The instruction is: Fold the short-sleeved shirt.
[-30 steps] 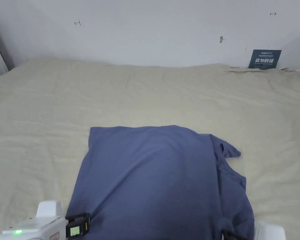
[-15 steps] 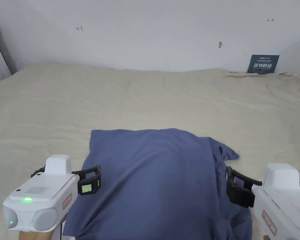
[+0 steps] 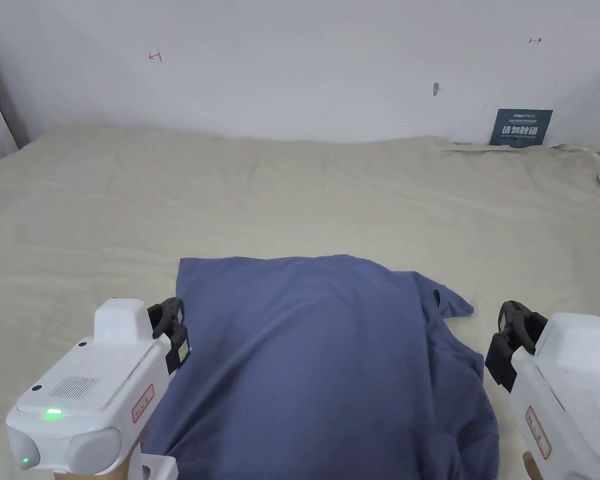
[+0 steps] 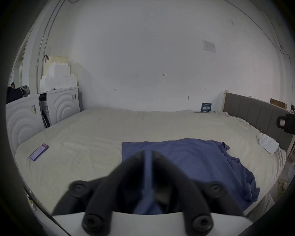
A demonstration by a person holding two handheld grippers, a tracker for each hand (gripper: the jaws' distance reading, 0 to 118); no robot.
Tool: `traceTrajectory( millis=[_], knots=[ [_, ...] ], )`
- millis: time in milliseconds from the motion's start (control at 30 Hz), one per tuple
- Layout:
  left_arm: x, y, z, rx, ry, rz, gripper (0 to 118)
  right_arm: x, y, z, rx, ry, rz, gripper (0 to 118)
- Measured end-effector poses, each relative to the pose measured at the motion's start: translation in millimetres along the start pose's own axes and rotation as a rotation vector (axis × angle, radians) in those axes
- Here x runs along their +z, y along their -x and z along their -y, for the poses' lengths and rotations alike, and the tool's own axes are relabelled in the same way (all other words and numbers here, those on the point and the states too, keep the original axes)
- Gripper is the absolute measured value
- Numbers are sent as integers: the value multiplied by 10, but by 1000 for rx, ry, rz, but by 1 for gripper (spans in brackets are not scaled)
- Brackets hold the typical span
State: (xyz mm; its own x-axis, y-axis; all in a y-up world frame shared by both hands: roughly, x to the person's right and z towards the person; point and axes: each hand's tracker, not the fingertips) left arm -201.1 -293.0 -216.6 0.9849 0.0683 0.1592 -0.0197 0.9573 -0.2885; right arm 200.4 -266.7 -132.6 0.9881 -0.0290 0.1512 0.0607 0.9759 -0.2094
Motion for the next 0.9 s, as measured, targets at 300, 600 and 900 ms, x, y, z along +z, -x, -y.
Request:
traceTrajectory(
  millis=[300, 600, 900],
  knots=[
    [-37, 263, 232, 36, 297, 13, 0, 7, -39, 12, -15, 17, -10, 0],
    [-23, 588, 822, 87, 597, -54, 0, -58, -101, 139, -14, 67, -11, 0],
    [-99, 681, 1279, 130, 731, -133, 91, -63, -106, 274, -29, 119, -22, 0]
  ],
)
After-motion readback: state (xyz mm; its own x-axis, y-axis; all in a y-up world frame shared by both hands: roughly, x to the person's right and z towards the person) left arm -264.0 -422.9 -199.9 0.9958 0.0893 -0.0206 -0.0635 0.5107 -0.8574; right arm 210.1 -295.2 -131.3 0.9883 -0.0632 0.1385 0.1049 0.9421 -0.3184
